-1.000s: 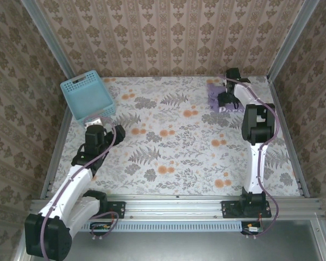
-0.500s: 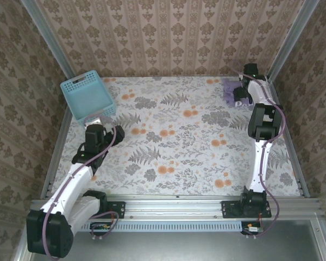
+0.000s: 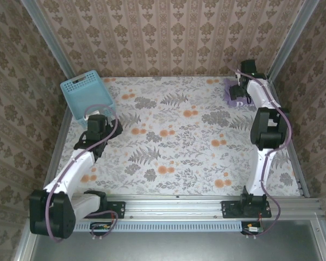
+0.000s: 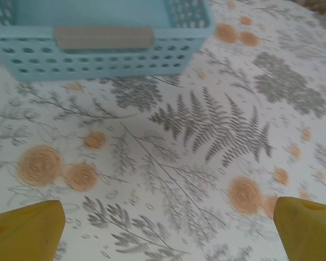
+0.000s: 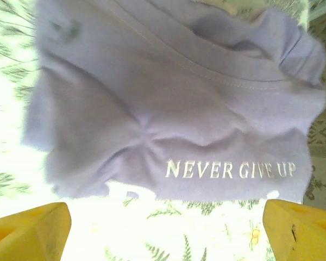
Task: Fold the inside-out t-shirt
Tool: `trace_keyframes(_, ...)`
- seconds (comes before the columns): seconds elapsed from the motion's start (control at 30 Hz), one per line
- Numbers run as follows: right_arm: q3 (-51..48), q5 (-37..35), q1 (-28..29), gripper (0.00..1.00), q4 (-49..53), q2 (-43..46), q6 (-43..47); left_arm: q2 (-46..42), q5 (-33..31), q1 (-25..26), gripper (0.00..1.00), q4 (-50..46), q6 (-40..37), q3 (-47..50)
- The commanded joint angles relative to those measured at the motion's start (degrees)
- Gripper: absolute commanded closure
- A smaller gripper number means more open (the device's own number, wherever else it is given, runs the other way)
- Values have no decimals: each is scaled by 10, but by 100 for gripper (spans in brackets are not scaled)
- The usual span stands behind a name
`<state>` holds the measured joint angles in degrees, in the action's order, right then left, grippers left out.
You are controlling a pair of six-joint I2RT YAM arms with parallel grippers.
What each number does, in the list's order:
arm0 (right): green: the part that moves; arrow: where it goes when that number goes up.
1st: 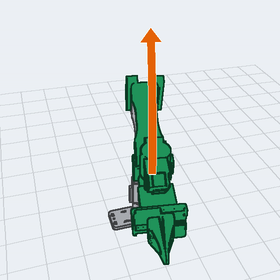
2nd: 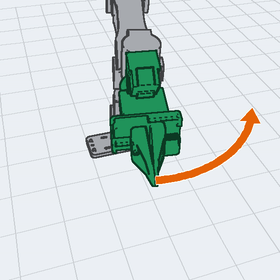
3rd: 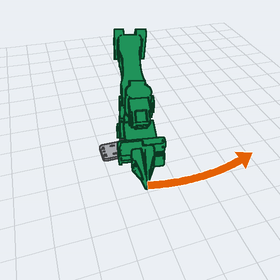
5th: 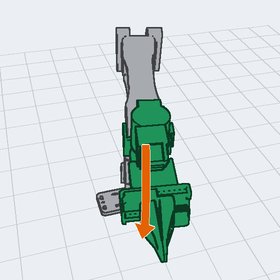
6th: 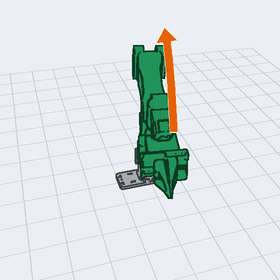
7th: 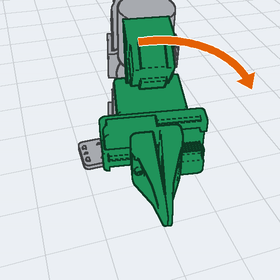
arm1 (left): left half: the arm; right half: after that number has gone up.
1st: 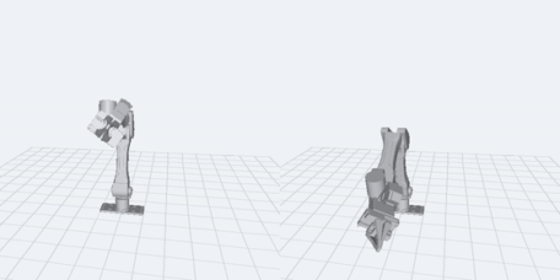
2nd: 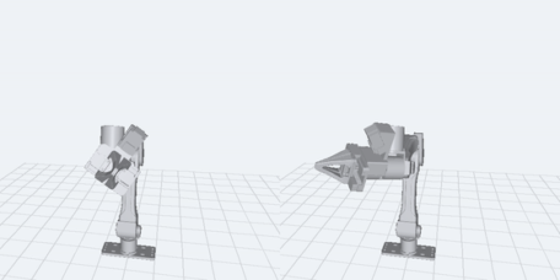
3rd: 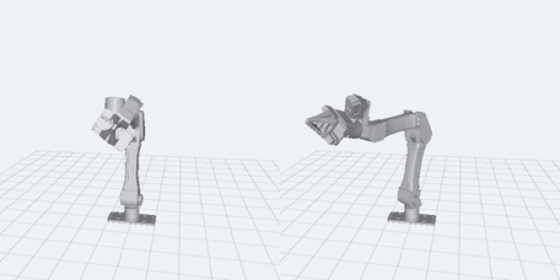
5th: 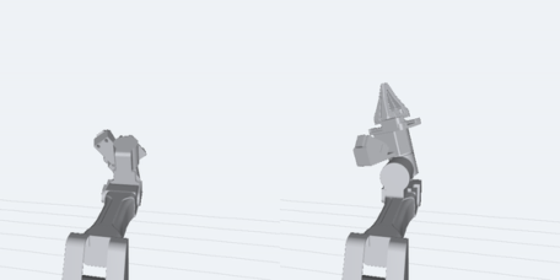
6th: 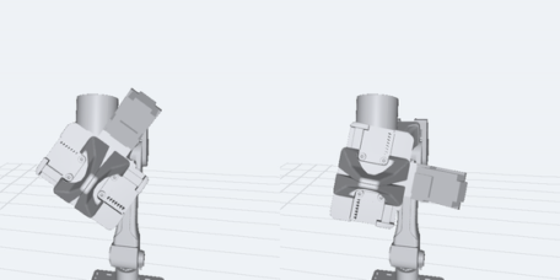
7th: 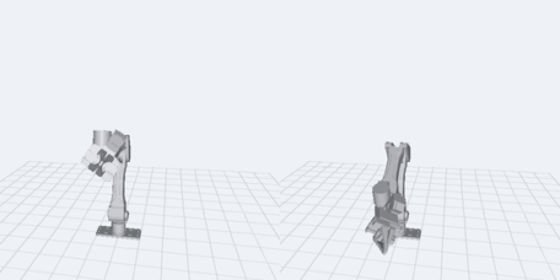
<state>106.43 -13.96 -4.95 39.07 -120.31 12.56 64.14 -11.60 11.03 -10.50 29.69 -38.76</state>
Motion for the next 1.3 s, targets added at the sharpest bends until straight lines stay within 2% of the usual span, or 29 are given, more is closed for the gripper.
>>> trace_keyframes(0.0,-106,32,20,7,-65,116,-65,29,-56,-9,0,-14,-44,-37)
trace_keyframes(0.13,-276,33,61,7,-160,234,-128,28,-133,-13,0,-2,-96,-27)
trace_keyframes(0.17,-318,24,74,0,-182,260,-140,24,-155,-14,0,5,-109,-17)
trace_keyframes(0.23,-398,2,94,0,-229,309,-159,16,-181,-16,0,26,-138,4)
trace_keyframes(0.3,-504,-24,108,0,-325,366,-174,14,-196,-15,0,49,-157,24)
trace_keyframes(0.4,-646,-20,109,0,-478,432,-192,15,-180,-15,0,100,-197,50)
trace_keyframes(0.5,-731,-29,108,0,-586,441,-186,9,-135,-16,0,201,-243,101)
trace_keyframes(0.57,-758,-30,107,0,-634,427,-174,17,-114,-17,0,276,-275,137)
trace_keyframes(0.7,-765,20,95,0,-682,392,-161,58,-91,-27,0,425,-316,189)
trace_keyframes(0.73,-766,29,95,0,-693,389,-155,58,-68,-30,0,434,-322,192)
trace_keyframes(0.83,-784,76,84,0,-742,386,-127,74,14,-57,0,551,-328,227)
trace_keyframes(0.9,-817,129,53,0,-834,358,-142,98,47,-75,0,624,-326,246)
trace_keyframes(0.93,-819,152,41,0,-841,352,-150,110,70,-88,0,650,-317,251)
trace_keyframes(1.1,-833,180,35,0,-887,327,-147,265,101,-111,0,832,-317,260)
trace_keyframes(1.17,-837,164,36,0,-894,325,-151,236,95,-109,0,761,-311,249)
trace_keyframes(1.27,-831,125,49,0,-883,325,-149,243,89,-107,0,712,-316,215)
